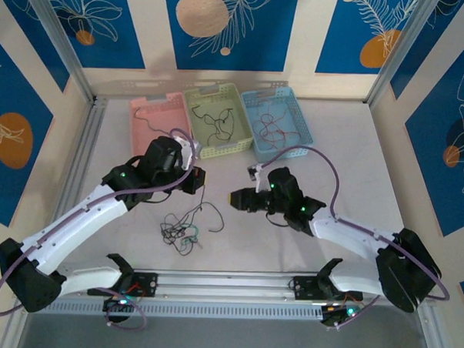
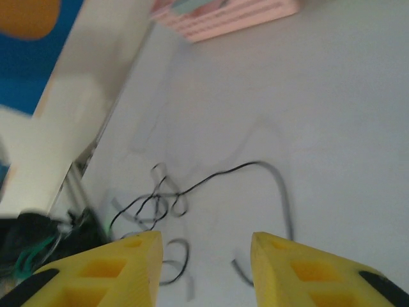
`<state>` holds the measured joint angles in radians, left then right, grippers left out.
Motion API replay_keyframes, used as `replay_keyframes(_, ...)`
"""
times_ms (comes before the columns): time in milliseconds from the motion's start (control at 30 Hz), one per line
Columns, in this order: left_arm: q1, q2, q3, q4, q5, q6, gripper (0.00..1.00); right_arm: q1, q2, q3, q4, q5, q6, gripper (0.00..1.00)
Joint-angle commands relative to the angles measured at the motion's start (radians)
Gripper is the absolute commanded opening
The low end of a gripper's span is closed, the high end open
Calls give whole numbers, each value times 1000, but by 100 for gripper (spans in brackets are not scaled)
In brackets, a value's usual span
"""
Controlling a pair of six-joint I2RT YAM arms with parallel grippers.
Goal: Untangle the cables
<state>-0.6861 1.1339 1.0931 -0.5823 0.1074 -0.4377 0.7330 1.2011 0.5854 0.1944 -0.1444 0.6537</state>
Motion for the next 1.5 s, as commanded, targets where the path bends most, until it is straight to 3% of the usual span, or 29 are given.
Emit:
replay_keyframes(0, 20, -20, -9, 22, -20, -34, 0, 85, -57, -26, 48, -18, -63, 40)
replay_keyframes(300, 31, -22, -4, 22, -12, -40, 0, 291, 28, 12, 138, 9, -152, 51)
replay_keyframes(533, 32, -26, 4, 9, -14, -35, 0, 372, 180, 106, 155, 50, -188, 52)
replay_keyframes(700, 34, -29, 1, 8, -17, -33, 0, 374, 231, 139, 160, 73, -206, 49)
replay_keyframes(800, 34, -36, 0, 7, -20, -32, 0, 374, 256, 155, 155, 49, -207, 42)
replay_keyframes(967, 40, -49, 1, -11, -49, -24, 0, 373, 238, 146, 139, 48, -212, 5)
replay_keyframes(1033, 44, -58, 1, -23, -70, -22, 0, 362, 201, 123, 142, 63, -211, 0)
replay_keyframes(1233, 69, -118, 28, -134, -252, 17, 0, 201, -15, -45, 144, 90, -100, 0)
replay_keyframes(1467, 162, -231, 48, -269, -394, 72, 0, -198, -393, -277, 47, 68, 117, 0)
